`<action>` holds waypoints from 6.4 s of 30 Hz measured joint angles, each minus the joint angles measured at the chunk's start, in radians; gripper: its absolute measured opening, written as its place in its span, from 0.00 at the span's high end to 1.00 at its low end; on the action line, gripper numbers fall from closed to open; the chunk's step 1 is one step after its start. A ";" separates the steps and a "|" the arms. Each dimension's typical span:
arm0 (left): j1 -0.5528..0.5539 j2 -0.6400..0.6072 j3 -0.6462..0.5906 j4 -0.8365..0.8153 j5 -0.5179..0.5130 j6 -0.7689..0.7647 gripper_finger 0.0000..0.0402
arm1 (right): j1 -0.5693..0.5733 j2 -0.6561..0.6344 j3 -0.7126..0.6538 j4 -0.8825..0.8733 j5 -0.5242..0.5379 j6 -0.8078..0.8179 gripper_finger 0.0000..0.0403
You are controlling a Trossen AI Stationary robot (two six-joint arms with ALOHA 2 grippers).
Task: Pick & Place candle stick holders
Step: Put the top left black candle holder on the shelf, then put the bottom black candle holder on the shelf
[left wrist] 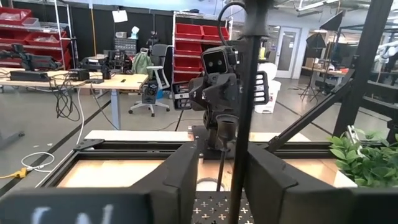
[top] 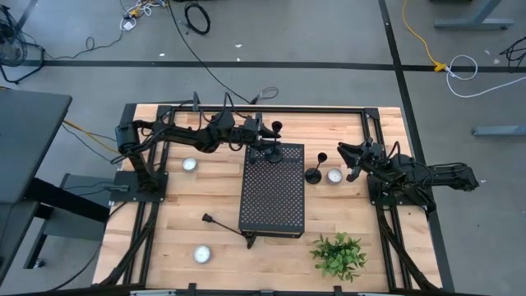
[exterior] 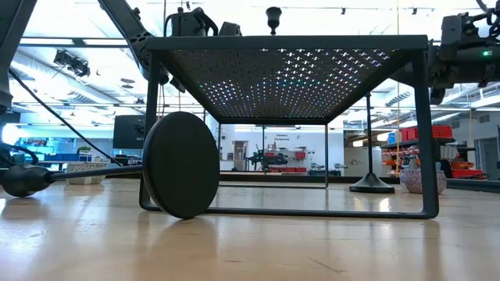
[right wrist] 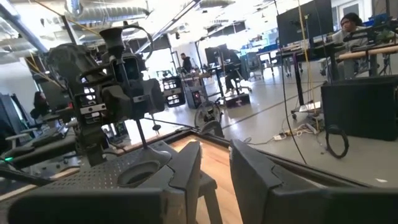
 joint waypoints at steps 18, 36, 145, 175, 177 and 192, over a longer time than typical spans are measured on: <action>0.016 -0.110 0.000 -0.055 0.212 -0.026 0.31 | 0.000 0.000 0.000 -0.012 0.001 -0.007 0.53; 0.069 -0.445 0.001 -0.957 0.110 0.095 0.32 | 0.000 0.000 0.000 -0.012 0.001 -0.013 0.50; -0.888 -0.149 0.001 -1.753 -0.561 -0.306 0.51 | 0.000 0.000 0.000 -0.057 -0.001 0.026 0.50; -0.888 -0.057 0.011 -1.773 -0.493 -0.304 0.66 | 0.000 0.000 0.000 -0.056 -0.001 0.026 0.50; -0.888 -0.054 0.033 -1.820 -0.469 -0.311 0.66 | 0.000 0.000 0.000 -0.056 0.000 0.026 0.50; -0.918 -0.052 0.335 -2.279 -0.459 -0.284 0.67 | 0.000 0.000 0.000 -0.056 0.002 0.026 0.50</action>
